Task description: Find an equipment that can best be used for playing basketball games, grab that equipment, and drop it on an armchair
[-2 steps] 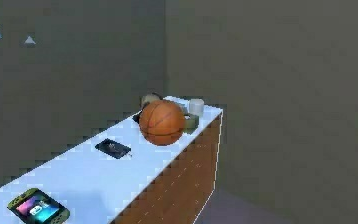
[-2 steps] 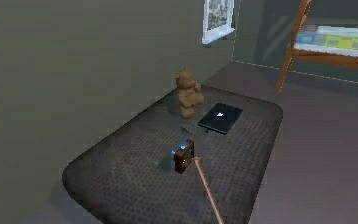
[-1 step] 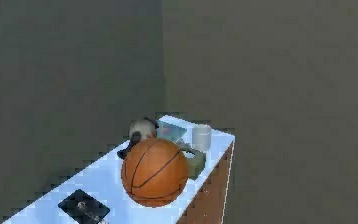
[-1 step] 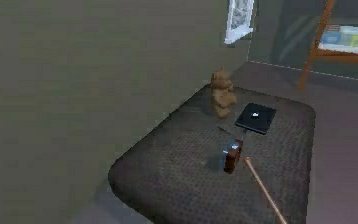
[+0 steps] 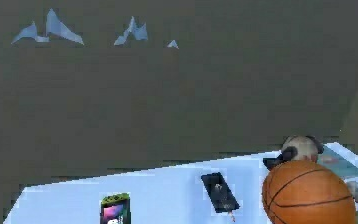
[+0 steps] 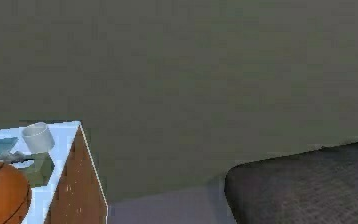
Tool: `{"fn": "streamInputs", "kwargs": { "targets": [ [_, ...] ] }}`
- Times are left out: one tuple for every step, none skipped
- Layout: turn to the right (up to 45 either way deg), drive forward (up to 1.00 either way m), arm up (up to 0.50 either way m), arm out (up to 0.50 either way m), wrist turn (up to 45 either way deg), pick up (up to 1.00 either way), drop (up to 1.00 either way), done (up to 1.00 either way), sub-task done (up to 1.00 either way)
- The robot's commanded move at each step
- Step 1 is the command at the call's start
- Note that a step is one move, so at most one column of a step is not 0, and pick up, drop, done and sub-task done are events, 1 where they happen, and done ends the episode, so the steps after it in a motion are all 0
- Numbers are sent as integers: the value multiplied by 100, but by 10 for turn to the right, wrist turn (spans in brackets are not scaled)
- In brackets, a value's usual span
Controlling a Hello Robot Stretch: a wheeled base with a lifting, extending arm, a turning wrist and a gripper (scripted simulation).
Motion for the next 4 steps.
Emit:
{"fn": "streamInputs", "kwargs": {
  "targets": [
    [-450,0,0,0,0,0,0,0,0],
    [0,0,50,0,0,0,0,0,0],
    [0,0,38,0,0,0,0,0,0],
    [0,0,0,18,0,0,0,0,0]
  ]
}}
